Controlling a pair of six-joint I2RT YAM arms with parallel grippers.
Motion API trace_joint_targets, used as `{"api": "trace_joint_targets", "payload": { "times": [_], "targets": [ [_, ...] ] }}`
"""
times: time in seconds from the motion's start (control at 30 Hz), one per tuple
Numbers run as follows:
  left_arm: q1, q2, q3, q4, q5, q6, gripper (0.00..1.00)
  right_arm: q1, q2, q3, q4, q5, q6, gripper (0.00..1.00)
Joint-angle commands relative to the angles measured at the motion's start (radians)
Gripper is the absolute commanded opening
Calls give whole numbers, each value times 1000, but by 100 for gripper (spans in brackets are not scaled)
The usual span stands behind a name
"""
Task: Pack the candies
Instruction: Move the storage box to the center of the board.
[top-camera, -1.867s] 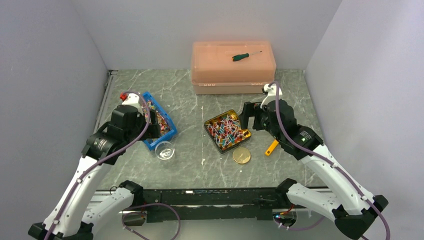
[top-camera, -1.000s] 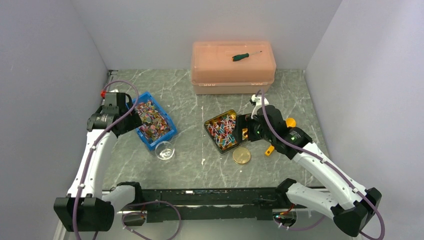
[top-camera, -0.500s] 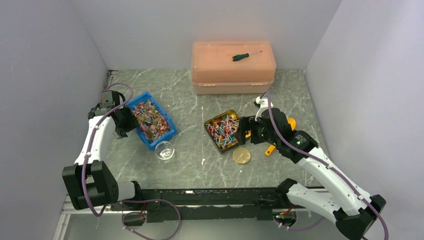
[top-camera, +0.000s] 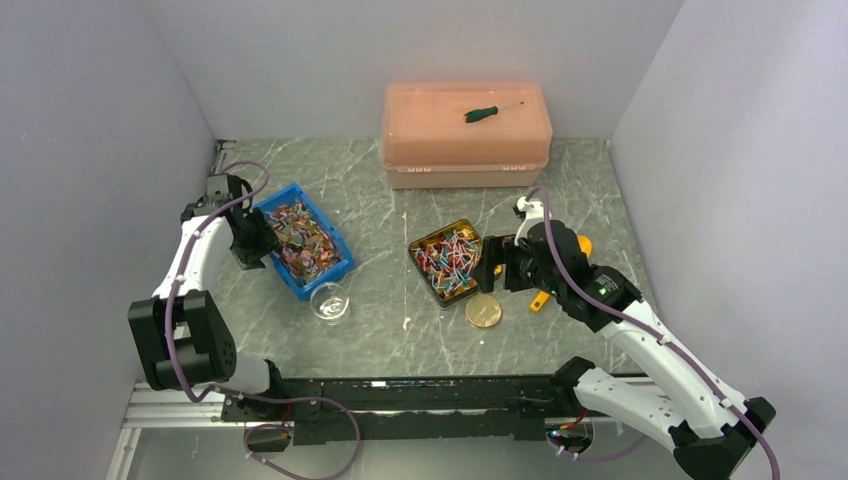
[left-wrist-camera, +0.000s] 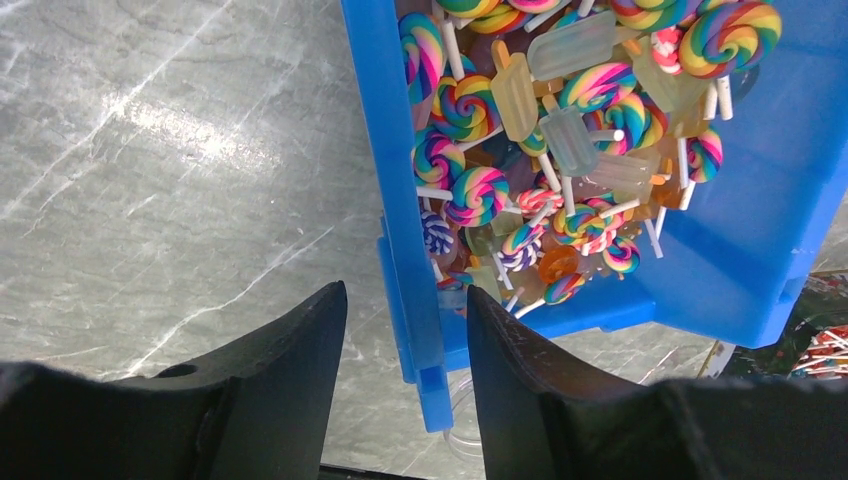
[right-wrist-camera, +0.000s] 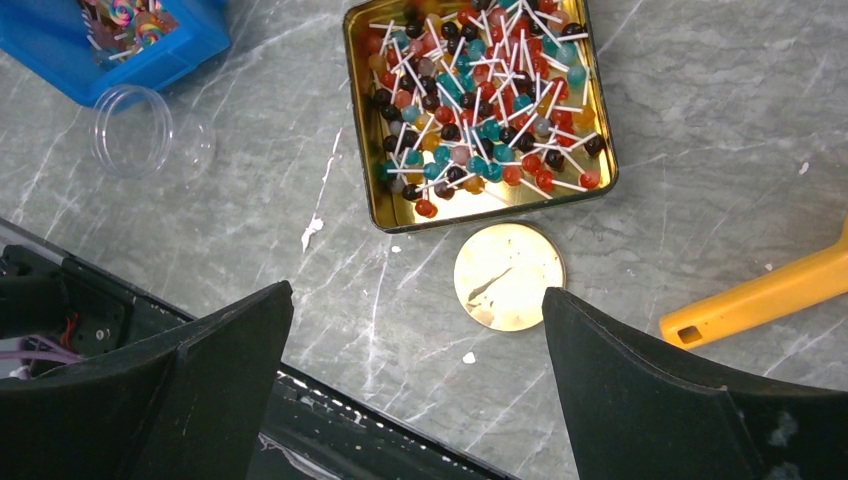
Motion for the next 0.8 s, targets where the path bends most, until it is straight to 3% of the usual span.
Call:
{"api": "trace_joint_targets", "payload": {
  "times": [0.0,0.27,0.77],
  "targets": [
    [4,-20,41,-4,7,19,52,3,-22,-10,6,-12,17,98],
    [5,-3,62,-25,-7,40,41,3,-32,-25,13,-27,30,98],
    [-2,33,73,2,105,73,15,3,-53,-51,10,-35,51,98]
  ]
}}
